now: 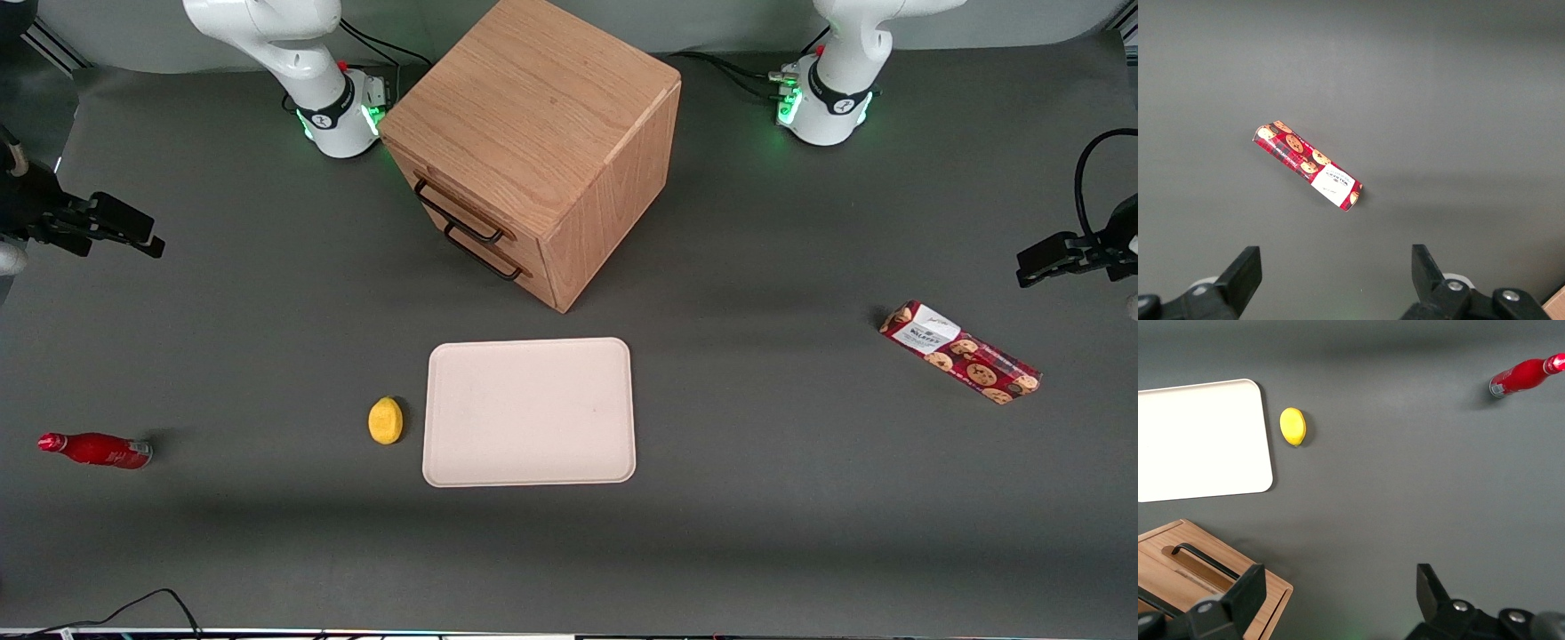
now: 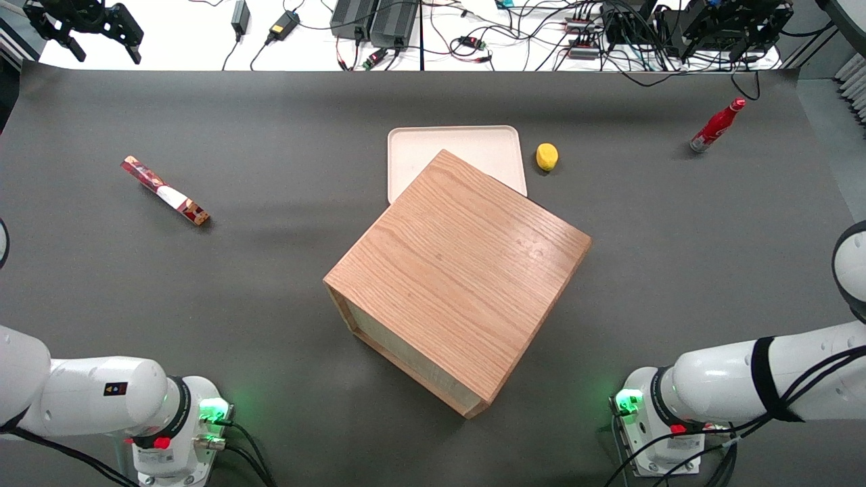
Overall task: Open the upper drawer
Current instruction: 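Move the right gripper toward the upper drawer's black handle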
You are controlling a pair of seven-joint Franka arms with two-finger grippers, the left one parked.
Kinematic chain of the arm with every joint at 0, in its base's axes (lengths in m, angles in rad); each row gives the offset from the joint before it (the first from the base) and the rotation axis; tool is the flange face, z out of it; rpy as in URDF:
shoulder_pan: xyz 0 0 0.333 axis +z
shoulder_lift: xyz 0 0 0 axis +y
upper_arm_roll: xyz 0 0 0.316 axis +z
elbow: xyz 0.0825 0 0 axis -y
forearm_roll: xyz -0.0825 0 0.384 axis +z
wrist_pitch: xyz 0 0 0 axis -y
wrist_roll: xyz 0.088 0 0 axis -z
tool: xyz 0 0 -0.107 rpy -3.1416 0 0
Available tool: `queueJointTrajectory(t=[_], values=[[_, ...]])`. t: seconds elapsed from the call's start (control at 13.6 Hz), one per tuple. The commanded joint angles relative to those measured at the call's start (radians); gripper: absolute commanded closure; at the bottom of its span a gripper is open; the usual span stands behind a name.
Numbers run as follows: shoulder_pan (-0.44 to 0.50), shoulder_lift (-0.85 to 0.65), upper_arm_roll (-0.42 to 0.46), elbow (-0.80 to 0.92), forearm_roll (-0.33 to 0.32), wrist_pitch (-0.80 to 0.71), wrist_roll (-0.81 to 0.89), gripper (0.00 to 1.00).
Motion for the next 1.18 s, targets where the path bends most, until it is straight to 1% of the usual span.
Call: queueJointTrajectory(t=[0.0,0.37,0.51,0.66,0.81,1.03,1.1], values=[[0.002,-0.031,-0.007,-0.034,-0.008,0.017,-0.014,0.00],[0.022,-0.038,-0.001,-0.055,-0.005,0.017,-0.014,0.00],[0.022,-0.051,0.021,-0.083,0.004,0.020,-0.023,0.00],[0.002,-0.046,0.106,-0.091,0.026,0.026,-0.027,0.00],[-0.015,-0.046,0.183,-0.123,0.072,0.049,-0.047,0.00],[-0.018,-0.046,0.263,-0.159,0.080,0.083,-0.177,0.00],[-0.018,-0.045,0.281,-0.167,0.102,0.091,-0.217,0.00]])
